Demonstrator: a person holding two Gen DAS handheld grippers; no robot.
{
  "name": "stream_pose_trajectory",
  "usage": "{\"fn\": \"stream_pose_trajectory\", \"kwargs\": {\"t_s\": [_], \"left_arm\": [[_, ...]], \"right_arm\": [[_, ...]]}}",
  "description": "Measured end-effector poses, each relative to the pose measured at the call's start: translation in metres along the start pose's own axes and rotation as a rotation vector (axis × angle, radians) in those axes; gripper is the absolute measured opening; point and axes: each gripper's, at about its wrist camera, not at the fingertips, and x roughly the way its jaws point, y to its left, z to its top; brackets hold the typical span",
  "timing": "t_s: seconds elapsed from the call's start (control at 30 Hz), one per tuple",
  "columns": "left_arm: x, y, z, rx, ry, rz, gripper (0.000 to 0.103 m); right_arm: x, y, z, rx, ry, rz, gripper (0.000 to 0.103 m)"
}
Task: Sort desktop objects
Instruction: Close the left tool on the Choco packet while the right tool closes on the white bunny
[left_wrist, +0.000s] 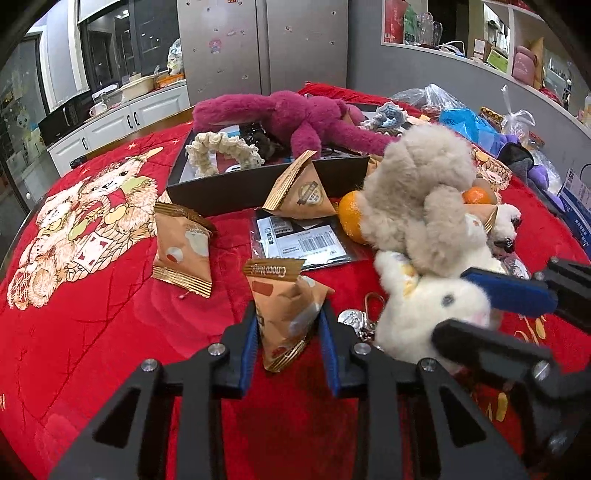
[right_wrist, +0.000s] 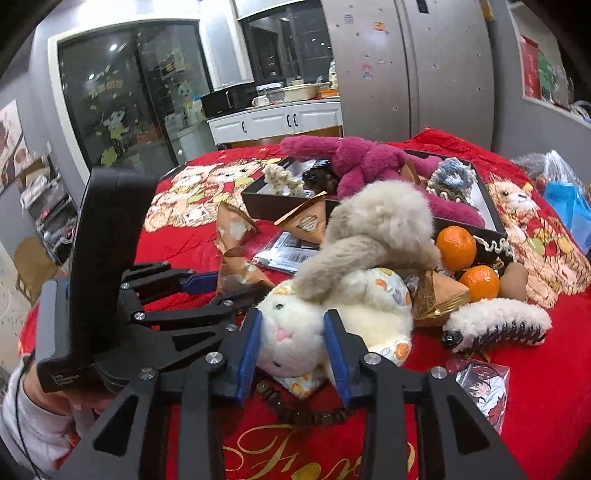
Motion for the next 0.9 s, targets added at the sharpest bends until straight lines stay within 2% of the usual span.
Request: {"fn": "stream_pose_trajectory", "kwargs": {"t_s": [0.2,0.4,0.57,0.9], "left_arm": [[0.001,0.002,-0.001,-0.008,0.006,0.001,0.03],[-0.007,0.008,0.001,-0.026,-0.017,-0.004,0.03],[-0.018,0.01,0.004,-0.027,-0.049,0.012,0.03],[-0.041,0.009,0.009,-0.045,-0.098,-0.031,0.03]], "right_arm": [[0.002,0.008,-0.003,-0.028,-0.001,-0.018,0.034],[-0.004,0.006,-0.002,-0.002,-0.029,-0.031,0.024],[-0.014,0.002,0.001,0.035,-0.046,-0.033,0.022],[-0.05,-0.002,0.006,0.083,-0.112,-0.028,0.018]]}}
